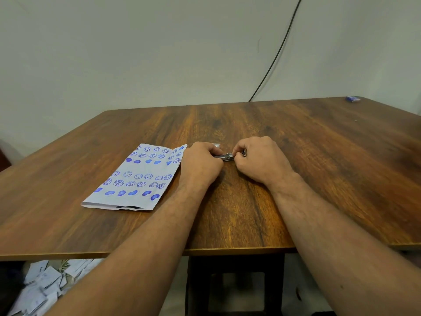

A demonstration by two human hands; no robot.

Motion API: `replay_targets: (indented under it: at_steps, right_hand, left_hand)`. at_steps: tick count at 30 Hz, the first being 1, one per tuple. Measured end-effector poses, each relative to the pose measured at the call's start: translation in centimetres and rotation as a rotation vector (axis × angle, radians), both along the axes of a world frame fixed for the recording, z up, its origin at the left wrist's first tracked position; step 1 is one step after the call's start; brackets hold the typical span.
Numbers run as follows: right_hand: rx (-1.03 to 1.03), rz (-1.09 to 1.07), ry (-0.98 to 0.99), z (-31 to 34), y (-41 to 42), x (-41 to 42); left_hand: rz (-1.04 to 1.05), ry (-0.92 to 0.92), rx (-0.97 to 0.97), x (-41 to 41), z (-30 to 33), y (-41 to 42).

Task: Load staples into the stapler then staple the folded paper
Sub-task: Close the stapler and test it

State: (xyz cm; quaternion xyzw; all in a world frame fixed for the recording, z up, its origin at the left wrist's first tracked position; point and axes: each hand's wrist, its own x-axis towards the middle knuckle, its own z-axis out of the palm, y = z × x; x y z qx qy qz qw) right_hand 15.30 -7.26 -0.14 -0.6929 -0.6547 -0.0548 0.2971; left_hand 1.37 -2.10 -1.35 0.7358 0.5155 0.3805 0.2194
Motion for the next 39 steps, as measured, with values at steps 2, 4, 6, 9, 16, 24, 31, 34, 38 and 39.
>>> replay_targets:
  at_steps: [2,4,6,9,16,24,31,34,38,39]
  right_hand:
    - [-0.004,0.034,0.009,-0.03,-0.06,0.07]
    - [-0.006,0.071,0.01,-0.1,-0.08,0.09]
    - [-0.012,0.096,0.006,-0.22,0.04,0.09]
    - [-0.018,0.116,0.017,-0.39,0.25,0.21]
    - [-0.042,0.135,0.057,-0.58,0.27,0.33]
    - [-0.033,0.185,0.067,-0.6,0.15,0.46]
    - [0.001,0.206,0.042,-0.37,-0.19,0.31]
    - [-0.014,0.212,0.038,-0.28,-0.28,0.29]
    - [-0.016,0.209,0.019,-0.35,-0.21,0.17]
    - [-0.019,0.205,0.01,-0.39,-0.14,0.13]
  left_hand:
    - [0.001,-0.036,-0.017,-0.09,0.02,0.05]
    - [-0.007,-0.08,-0.038,-0.2,0.06,0.01]
    - [-0.019,-0.11,-0.049,-0.29,0.11,0.01]
    - [-0.033,-0.119,-0.048,-0.37,0.15,0.01]
    - [-0.06,-0.153,-0.07,-0.39,0.12,-0.13]
    - [-0.131,-0.199,-0.127,-0.49,0.15,-0.16]
    - [-0.146,-0.212,-0.146,-0.67,0.43,-0.42]
    - [-0.149,-0.221,-0.155,-0.68,0.5,-0.49]
    - [-0.146,-0.249,-0.169,-0.66,0.42,-0.41]
    - [-0.145,-0.26,-0.173,-0.67,0.37,-0.35]
